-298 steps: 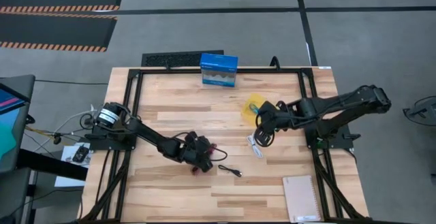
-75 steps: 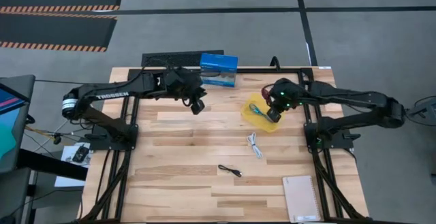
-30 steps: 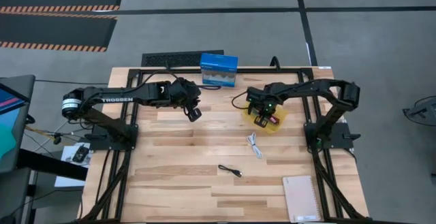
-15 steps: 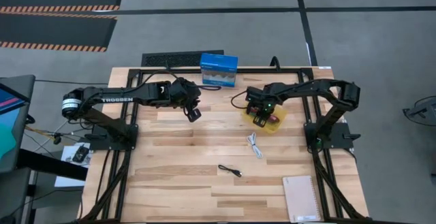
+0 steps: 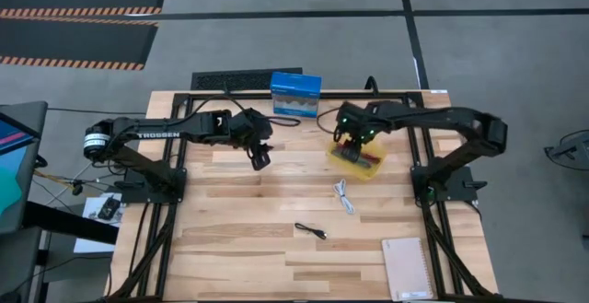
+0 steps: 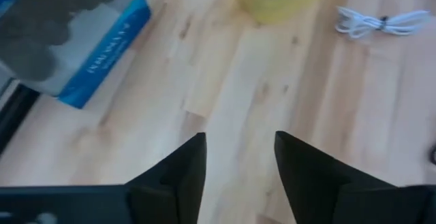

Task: Pick and place USB-C Cables
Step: Put the black charger cable into the yellow bin

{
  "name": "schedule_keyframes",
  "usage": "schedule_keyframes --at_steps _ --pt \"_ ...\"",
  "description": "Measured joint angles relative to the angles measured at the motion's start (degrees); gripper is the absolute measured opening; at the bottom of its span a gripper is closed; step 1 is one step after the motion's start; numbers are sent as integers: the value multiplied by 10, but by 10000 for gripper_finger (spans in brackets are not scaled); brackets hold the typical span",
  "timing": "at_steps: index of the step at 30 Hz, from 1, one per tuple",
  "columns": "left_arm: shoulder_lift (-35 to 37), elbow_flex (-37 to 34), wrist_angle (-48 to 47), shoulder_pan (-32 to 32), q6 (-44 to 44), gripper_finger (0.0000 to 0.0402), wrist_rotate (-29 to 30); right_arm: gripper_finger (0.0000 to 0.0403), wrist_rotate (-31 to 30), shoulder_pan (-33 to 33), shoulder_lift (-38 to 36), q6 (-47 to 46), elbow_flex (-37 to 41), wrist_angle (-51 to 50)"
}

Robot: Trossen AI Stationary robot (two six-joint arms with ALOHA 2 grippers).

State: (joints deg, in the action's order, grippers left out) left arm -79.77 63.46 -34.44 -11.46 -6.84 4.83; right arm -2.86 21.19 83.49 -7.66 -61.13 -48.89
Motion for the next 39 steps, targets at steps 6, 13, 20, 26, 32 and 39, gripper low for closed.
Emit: schedule_keyframes --at_steps 6,13,20,26,32,39 --pt "0 0 17 55 58 171 -42 226 1 -28 -85 -37 -27 -27" --pt "0 0 123 179 113 170 -26 225 1 -84 -162 -102 -27 -30" --pt "-66 1 213 258 152 170 20 223 0 -143 -184 -162 -27 -29" --pt "-193 0 341 284 182 169 13 223 -3 -186 -173 -196 -26 -28" --pt "-290 0 429 298 203 169 -22 223 -19 -220 -157 -218 -26 -27" --pt "-369 0 480 302 172 169 -74 223 -49 -248 -155 -228 -26 -22"
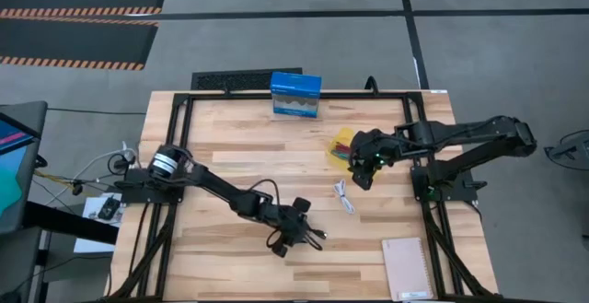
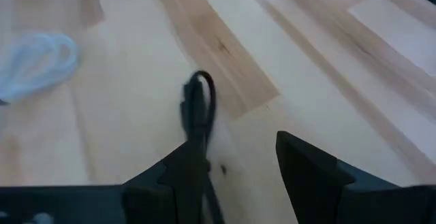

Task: Pick and place USB-C Cables
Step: Put the black charger cable into the yellow bin

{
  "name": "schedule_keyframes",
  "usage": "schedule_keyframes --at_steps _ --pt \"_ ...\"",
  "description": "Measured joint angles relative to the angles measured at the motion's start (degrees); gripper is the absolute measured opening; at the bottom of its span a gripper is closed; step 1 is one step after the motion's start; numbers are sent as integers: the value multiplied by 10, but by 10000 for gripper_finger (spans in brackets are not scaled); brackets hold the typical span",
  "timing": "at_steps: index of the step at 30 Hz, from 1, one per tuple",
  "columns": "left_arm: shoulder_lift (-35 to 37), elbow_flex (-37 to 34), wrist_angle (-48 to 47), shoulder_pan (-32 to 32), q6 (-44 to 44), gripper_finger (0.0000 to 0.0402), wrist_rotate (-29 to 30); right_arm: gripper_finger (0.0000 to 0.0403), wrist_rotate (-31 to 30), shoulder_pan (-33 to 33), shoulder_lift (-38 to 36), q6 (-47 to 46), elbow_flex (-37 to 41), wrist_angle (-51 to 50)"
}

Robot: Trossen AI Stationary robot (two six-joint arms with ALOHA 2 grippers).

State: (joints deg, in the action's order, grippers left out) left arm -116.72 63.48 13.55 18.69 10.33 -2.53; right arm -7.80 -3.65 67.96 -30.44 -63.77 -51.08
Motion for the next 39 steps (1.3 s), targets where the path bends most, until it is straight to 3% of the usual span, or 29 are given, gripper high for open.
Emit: schedule_keyframes --at_steps 6,12,16,23,34,39 --pt "-33 2 19 -16 -81 169 -51 223 -5 -12 0 -2 0 8" --pt "-21 1 3 -21 -68 169 -55 223 -5 -17 0 -2 0 8" --pt "5 4 -14 -14 -56 169 -15 223 -5 -16 0 -2 0 7" --pt "23 4 -43 -2 -55 169 129 223 -9 -16 0 -2 0 7" --pt "-23 3 -21 1 -109 168 148 224 -13 -16 -1 -1 0 9" --pt "-24 3 -33 2 -118 130 171 224 -13 -16 -1 -1 0 11"
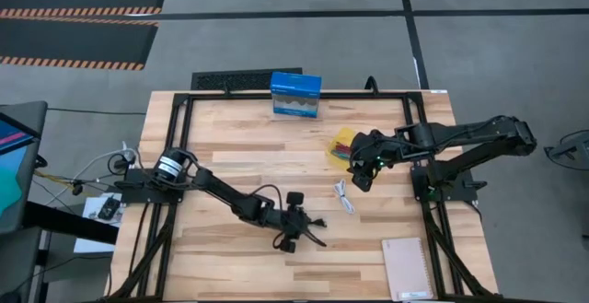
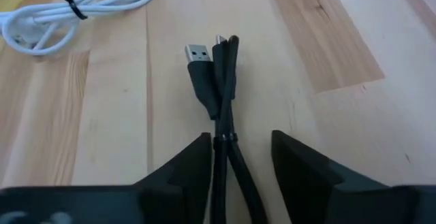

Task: Pick and place USB-C Cables
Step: Put the black charger cable into the yellow bin

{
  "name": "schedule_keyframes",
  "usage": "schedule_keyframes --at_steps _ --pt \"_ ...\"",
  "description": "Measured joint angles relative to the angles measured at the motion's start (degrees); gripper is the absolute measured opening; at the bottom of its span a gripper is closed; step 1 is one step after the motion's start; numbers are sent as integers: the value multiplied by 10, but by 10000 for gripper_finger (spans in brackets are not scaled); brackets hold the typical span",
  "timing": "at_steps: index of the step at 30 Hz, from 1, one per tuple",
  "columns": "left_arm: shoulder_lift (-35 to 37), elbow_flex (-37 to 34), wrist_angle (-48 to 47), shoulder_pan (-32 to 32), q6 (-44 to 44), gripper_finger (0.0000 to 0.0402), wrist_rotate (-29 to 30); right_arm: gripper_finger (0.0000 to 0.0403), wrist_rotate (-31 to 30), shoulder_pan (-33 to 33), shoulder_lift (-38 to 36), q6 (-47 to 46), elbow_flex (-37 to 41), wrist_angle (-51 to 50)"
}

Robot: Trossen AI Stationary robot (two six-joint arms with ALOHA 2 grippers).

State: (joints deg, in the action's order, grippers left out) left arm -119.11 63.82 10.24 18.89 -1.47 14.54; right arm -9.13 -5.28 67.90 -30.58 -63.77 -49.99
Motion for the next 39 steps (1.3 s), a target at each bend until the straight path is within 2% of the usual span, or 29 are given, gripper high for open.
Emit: schedule_keyframes --at_steps 5,7,11,17,26,29,33,36,39 --pt "0 1 -29 -1 -29 38 32 224 0 0 0 0 0 0" --pt "0 1 -39 -1 -40 13 41 224 -1 0 0 0 0 0" --pt "0 0 -42 -4 -57 12 42 224 -2 0 0 0 0 0" --pt "29 -5 -68 -10 -27 5 44 224 -2 0 0 2 0 0" --pt "182 -18 -243 -64 31 3 67 224 -2 0 0 6 0 -2" --pt "261 -86 -247 -90 25 3 72 224 -2 0 0 6 3 0" --pt "392 -226 -212 -118 -30 2 69 224 -3 -1 0 2 22 0" --pt "499 -325 -135 -124 -63 2 69 224 -4 -1 0 2 43 19" --pt "591 -403 -47 -126 -74 2 68 224 -5 -3 0 15 74 90"
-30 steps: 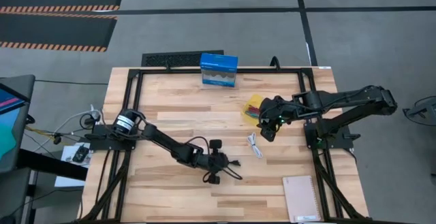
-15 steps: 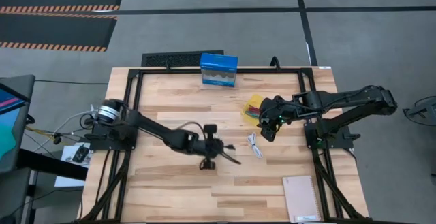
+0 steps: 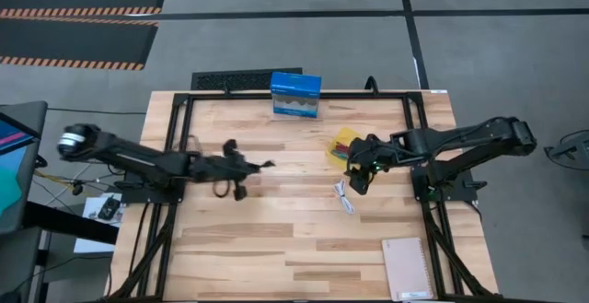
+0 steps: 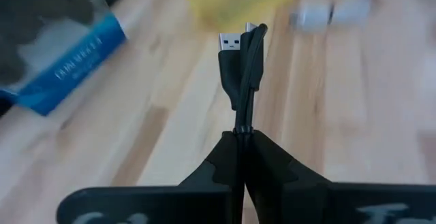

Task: Pick and place USB-C Cables
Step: Put the black charger cable into the yellow bin

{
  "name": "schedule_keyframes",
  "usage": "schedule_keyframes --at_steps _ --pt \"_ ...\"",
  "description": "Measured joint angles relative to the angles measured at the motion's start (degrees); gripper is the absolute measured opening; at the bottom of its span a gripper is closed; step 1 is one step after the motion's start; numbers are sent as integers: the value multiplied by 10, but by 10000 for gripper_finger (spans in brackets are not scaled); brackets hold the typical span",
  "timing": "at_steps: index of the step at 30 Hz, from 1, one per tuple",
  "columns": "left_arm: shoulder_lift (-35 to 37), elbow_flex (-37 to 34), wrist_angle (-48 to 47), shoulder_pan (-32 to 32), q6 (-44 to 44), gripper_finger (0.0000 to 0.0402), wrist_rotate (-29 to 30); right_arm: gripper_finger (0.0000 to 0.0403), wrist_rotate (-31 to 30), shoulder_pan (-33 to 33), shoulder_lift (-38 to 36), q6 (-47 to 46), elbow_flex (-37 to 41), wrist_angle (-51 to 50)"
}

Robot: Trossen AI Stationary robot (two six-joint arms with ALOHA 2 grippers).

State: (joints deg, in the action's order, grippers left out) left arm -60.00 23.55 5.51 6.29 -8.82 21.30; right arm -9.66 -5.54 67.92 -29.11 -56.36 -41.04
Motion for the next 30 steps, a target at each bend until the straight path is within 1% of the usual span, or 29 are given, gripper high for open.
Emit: schedule_keyframes --at_steps 4,7,10,12,14,15,18,21,26,30 --pt "83 -82 204 -14 10 2 -15 224 -31 -1 0 28 49 127" --pt "101 -121 324 -40 12 2 -34 224 -69 -1 0 62 109 265" --pt "95 -133 381 -68 12 2 -68 224 -104 1 0 117 184 455" --pt "83 -132 396 -83 11 2 -90 224 -113 10 0 140 228 566" --pt "67 -126 411 -95 11 2 -110 224 -113 22 -1 149 263 660" --pt "57 -120 424 -101 11 2 -121 224 -113 26 -4 155 275 689" --pt "21 -98 460 -120 16 2 -153 224 -101 42 -13 160 297 743" --pt "-36 -77 509 -141 17 2 -192 224 -80 53 -12 160 302 739" --pt "-161 -41 620 -166 11 2 -254 224 -59 61 -11 161 302 743" --pt "-259 -15 729 -176 -15 2 -277 224 -52 64 -11 170 302 756"
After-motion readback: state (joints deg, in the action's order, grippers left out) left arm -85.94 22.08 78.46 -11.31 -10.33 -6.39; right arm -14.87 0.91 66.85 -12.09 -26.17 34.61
